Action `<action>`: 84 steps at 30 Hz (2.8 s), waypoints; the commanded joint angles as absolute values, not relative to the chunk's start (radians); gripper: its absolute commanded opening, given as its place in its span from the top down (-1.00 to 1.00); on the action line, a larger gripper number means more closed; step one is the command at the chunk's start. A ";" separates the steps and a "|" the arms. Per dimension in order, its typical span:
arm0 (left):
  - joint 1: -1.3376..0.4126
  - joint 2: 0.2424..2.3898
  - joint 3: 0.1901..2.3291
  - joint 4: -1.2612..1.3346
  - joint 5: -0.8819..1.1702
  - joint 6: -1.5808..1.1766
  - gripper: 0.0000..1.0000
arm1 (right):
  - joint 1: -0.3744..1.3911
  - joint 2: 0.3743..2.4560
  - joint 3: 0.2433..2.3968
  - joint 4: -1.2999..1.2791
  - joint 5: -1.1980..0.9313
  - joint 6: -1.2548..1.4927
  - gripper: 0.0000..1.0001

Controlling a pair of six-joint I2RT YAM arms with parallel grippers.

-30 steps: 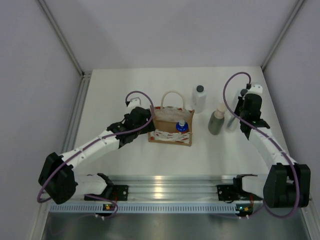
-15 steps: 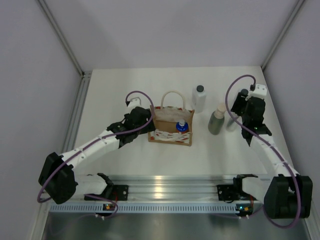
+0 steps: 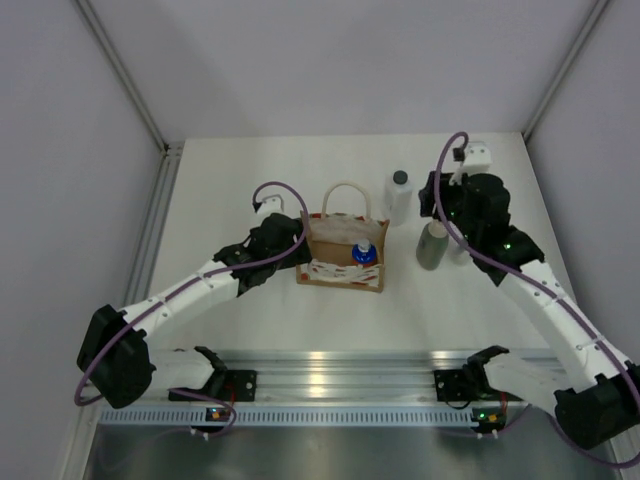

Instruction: Take the personal care products out of the canvas bag

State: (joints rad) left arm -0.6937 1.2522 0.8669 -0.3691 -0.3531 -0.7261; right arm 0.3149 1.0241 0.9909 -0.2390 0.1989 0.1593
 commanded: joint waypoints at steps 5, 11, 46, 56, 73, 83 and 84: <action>-0.692 1.246 0.910 -0.356 -0.330 -0.715 -0.48 | 0.678 1.153 1.089 -0.432 0.178 0.333 -0.15; -0.693 1.241 0.904 -0.356 -0.333 -0.724 -0.48 | 0.841 1.300 1.157 -0.479 0.232 0.374 0.04; -0.692 1.244 0.897 -0.356 -0.339 -0.726 -0.48 | 0.867 1.580 1.272 -0.643 0.318 0.318 -0.25; -0.692 1.235 0.894 -0.356 -0.345 -0.721 -0.48 | 0.865 1.672 1.299 -0.629 0.333 0.307 -0.28; -0.692 1.233 0.893 -0.357 -0.356 -0.713 -0.48 | 0.857 1.597 1.224 -0.480 0.365 0.282 1.00; -0.692 1.235 0.900 -0.357 -0.367 -0.716 -0.48 | 0.859 1.471 1.196 -0.333 0.367 0.203 1.00; -0.692 1.235 0.900 -0.359 -0.368 -0.718 -0.48 | 0.858 1.468 1.203 -0.334 0.365 0.196 1.00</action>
